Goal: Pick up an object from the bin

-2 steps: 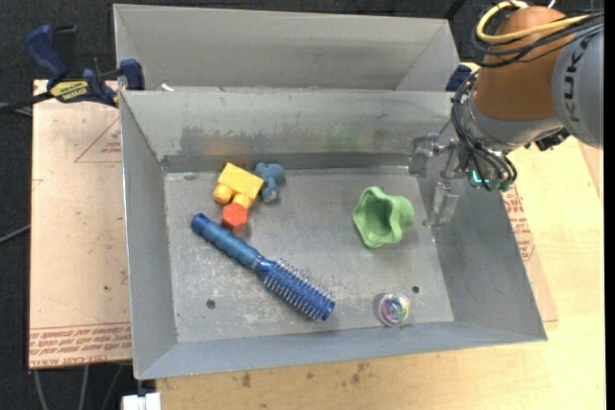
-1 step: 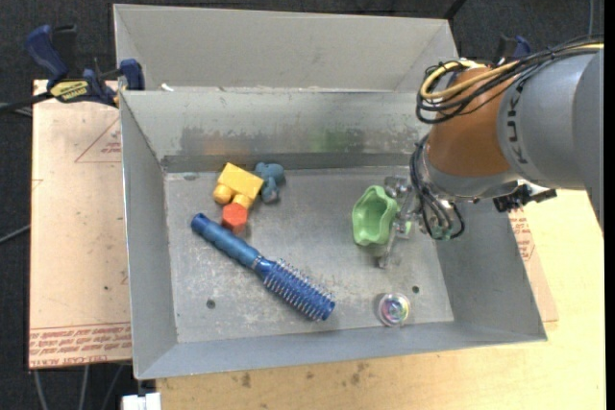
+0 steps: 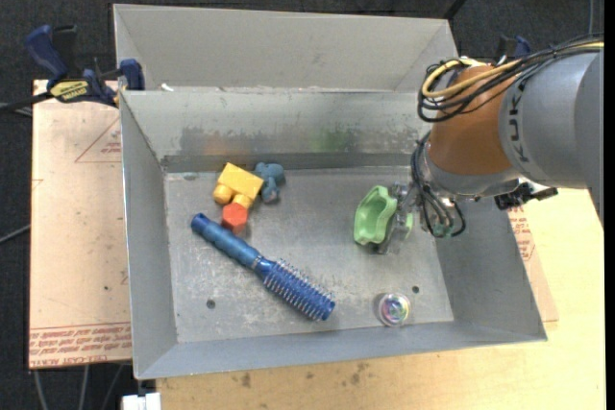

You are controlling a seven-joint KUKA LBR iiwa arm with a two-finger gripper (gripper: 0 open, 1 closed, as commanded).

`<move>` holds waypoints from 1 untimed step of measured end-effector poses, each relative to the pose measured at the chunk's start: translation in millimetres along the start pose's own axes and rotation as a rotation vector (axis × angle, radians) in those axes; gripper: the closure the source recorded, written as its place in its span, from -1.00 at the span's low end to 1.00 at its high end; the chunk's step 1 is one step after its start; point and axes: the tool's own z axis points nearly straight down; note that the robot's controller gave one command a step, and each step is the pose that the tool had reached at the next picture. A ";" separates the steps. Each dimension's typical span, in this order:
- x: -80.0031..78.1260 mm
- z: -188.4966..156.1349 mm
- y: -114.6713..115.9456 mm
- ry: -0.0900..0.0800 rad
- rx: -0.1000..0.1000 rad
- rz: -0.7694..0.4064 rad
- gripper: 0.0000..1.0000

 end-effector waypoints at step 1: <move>25.3 -204.7 17.0 -0.010 -0.002 0.004 1.00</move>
Offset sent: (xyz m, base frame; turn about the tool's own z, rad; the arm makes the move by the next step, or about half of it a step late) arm -0.0228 0.0214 0.1998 0.0074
